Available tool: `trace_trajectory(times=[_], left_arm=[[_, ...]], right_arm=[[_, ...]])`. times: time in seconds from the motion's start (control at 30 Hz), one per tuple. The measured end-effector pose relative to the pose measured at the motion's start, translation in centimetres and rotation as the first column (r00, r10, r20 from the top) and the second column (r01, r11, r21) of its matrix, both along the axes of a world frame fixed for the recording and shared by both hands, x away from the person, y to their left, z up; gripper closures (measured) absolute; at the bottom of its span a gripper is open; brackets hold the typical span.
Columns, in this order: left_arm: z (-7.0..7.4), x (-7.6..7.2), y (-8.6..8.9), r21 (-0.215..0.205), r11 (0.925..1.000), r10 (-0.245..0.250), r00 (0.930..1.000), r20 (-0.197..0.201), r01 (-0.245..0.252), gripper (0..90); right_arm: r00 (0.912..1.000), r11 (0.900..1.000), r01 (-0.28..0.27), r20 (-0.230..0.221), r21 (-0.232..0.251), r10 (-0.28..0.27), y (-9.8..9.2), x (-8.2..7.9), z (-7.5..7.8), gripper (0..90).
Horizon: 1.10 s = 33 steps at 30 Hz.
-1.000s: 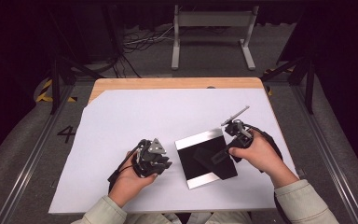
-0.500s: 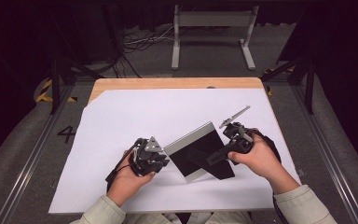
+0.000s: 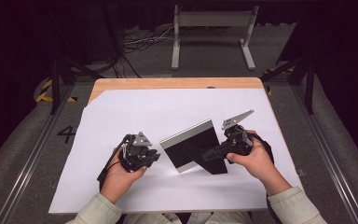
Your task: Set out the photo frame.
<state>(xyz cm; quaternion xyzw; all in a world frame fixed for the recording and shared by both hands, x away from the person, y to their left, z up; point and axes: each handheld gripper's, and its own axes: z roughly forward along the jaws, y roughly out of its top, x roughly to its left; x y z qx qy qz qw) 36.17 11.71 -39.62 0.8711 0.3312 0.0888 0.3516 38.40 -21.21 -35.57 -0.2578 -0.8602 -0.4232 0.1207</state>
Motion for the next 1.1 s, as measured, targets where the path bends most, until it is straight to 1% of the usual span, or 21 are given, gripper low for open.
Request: trace_trajectory(times=[0.17,0.23,0.27,0.3,0.4,0.43,0.6,0.63,0.67,0.7,0.8,0.87,0.97,1.1], left_arm=[[-0.1,0.1,-0.1,0.008,1.0000,-0.005,1.0000,0.002,0.005,76.4],[-0.1,0.0,-0.2,0.004,1.0000,-0.006,1.0000,0.001,0.006,76.5],[-0.1,0.0,-0.2,0.005,1.0000,-0.007,1.0000,0.001,0.007,76.4],[-0.1,0.0,-0.3,0.009,0.9999,-0.009,1.0000,0.001,0.009,76.4],[-0.2,0.0,-0.3,0.009,0.9999,-0.011,0.9999,0.000,0.011,76.4],[-0.2,0.0,-0.4,0.007,0.9999,-0.010,0.9999,0.005,0.010,76.4],[-0.3,-0.1,-0.5,0.009,0.9999,-0.010,0.9999,0.000,0.010,76.4],[-0.3,-0.1,-0.5,0.011,0.9998,-0.014,0.9999,-0.001,0.014,76.4],[-0.3,-0.1,-0.5,0.012,0.9998,-0.016,0.9999,0.001,0.016,76.4],[-0.2,-0.1,-0.5,0.013,0.9998,-0.017,0.9999,-0.001,0.017,76.4],[-0.3,-0.1,-0.6,0.010,0.9998,-0.015,0.9999,0.000,0.015,76.4],[-0.3,-0.1,-0.7,0.012,0.9998,-0.018,0.9998,-0.003,0.018,76.4],[-0.3,-0.1,-0.7,0.013,0.9997,-0.021,0.9998,-0.004,0.021,76.4],[-0.4,-0.2,-0.9,0.015,0.9996,-0.025,0.9997,-0.003,0.025,76.4]], right_arm=[[0.9993,0.999,-0.029,0.025,0.045,0.028,-0.2,0.0,-1.5,87.6],[0.9982,0.997,-0.032,0.052,0.070,0.028,-0.4,-0.1,-2.0,87.5],[0.9970,0.996,-0.042,0.068,0.078,0.036,-0.5,-0.1,-2.2,87.5],[0.9967,0.995,-0.044,0.072,0.087,0.038,-0.7,-0.1,-2.4,87.5],[0.9953,0.993,-0.048,0.089,0.103,0.039,-1.2,-0.2,-2.9,87.3],[0.9948,0.993,-0.050,0.094,0.108,0.040,-1.4,-0.3,-3.2,86.9],[0.9924,0.995,-0.050,0.116,0.084,0.040,-1.9,-0.3,-3.5,84.4],[0.9913,0.996,-0.049,0.125,0.070,0.040,-2.0,-0.3,-3.6,83.4],[0.9916,0.998,-0.043,0.125,0.054,0.036,-2.1,-0.3,-3.7,82.6],[0.9922,0.998,-0.040,0.120,0.049,0.034,-2.3,-0.3,-3.8,82.4],[0.9918,0.998,-0.047,0.121,0.051,0.041,-2.5,-0.5,-4.0,83.1],[0.9899,0.998,-0.050,0.135,0.042,0.044,-2.5,-0.6,-4.0,83.0],[0.9886,0.998,-0.054,0.142,0.036,0.049,-2.5,-0.8,-4.0,83.0],[0.9855,0.998,-0.061,0.159,0.014,0.058,-2.5,-1.3,-3.9,82.9]])
